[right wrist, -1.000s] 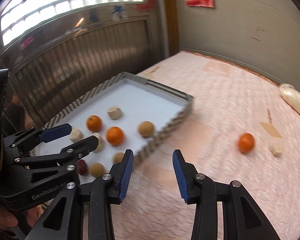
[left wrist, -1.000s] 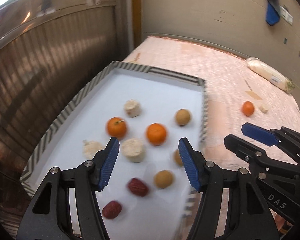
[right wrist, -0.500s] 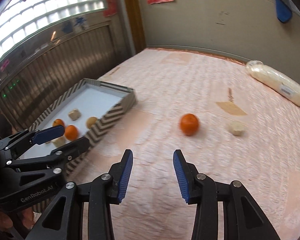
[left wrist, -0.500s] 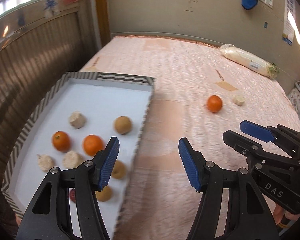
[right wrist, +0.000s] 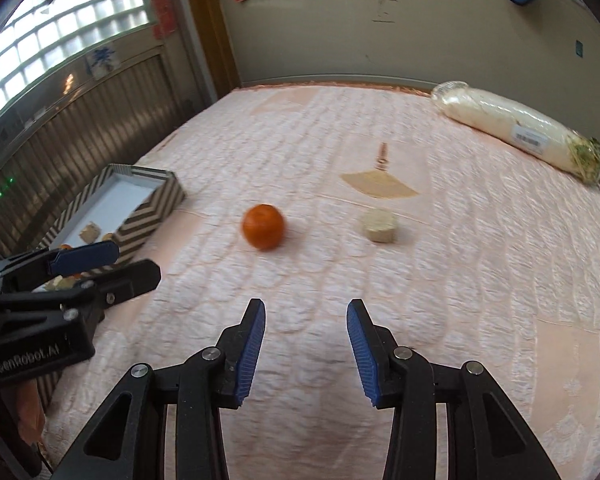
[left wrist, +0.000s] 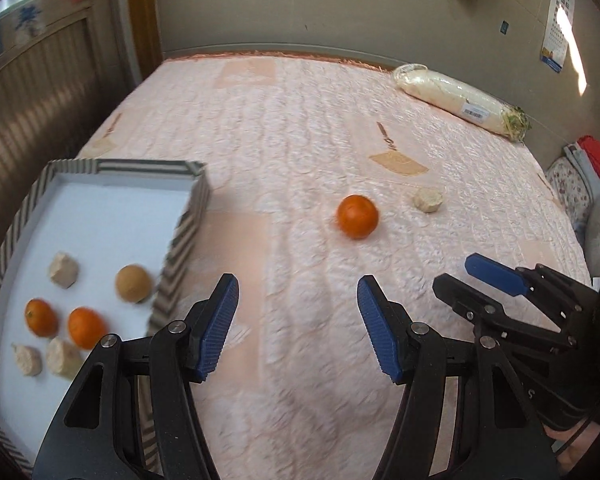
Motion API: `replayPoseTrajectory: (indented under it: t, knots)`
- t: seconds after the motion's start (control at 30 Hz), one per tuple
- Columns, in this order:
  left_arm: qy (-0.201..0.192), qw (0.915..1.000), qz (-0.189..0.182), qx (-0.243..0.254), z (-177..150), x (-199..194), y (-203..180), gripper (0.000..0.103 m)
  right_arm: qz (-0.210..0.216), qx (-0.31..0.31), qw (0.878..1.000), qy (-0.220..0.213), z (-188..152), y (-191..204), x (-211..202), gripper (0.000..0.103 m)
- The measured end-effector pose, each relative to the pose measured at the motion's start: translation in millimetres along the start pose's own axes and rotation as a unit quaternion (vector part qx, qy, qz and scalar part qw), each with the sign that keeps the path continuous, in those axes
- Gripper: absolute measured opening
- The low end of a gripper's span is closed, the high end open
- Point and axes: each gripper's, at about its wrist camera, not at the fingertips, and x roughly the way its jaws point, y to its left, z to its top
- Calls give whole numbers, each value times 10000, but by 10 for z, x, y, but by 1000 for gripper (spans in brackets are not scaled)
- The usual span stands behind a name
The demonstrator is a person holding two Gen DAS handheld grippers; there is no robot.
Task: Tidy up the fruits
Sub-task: 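Grasp the last orange with the left gripper while the right gripper grasps the last cake piece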
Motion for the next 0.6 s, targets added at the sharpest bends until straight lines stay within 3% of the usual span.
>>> replayPoseTrajectory:
  t: [0.6]
  knots:
    - [320,9994,-35,119,403,628,-344,62,-145,142,9998,37,88,-416,81,41]
